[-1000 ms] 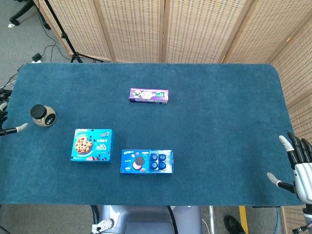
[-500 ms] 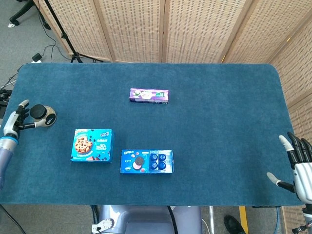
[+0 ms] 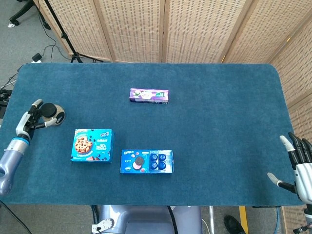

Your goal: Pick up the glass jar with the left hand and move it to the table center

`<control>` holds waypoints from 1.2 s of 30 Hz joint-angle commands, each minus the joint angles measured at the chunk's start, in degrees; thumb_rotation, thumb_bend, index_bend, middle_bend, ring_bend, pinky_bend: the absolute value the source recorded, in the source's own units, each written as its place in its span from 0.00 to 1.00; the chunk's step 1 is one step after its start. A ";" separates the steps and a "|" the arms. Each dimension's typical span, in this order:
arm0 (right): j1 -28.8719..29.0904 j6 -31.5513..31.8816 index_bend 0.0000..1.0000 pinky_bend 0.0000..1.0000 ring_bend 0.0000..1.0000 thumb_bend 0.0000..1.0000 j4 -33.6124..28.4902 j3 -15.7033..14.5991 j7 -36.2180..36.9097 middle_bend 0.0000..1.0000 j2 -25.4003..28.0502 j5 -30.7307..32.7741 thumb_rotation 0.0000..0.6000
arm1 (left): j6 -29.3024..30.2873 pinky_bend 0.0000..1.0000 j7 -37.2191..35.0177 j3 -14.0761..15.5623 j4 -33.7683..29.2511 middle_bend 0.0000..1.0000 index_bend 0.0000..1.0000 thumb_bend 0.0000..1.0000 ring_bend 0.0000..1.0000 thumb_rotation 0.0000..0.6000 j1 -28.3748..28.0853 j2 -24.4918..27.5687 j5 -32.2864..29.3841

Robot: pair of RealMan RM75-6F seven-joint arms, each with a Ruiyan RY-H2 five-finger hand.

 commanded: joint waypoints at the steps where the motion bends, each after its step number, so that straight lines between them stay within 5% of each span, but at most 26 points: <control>1: -0.03 0.05 0.00 0.00 0.00 0.00 0.02 0.03 0.11 0.00 0.05 0.09 1.00 | 0.50 0.00 -1.09 -0.17 -2.29 0.00 0.00 0.16 0.00 1.00 -0.38 0.11 0.31; 8: -0.05 -0.02 0.00 0.00 0.00 0.00 0.09 0.04 0.59 0.00 0.22 0.25 1.00 | -0.27 0.00 -0.87 -1.03 -6.22 0.00 0.00 0.16 0.00 1.00 -1.64 -0.33 -1.31; 36: 0.08 -0.53 0.00 0.00 0.00 0.00 0.01 -0.03 0.30 0.00 0.19 0.52 1.00 | -4.25 0.00 19.45 -4.70 -19.88 0.00 0.00 0.17 0.00 1.00 -6.88 -0.03 -9.35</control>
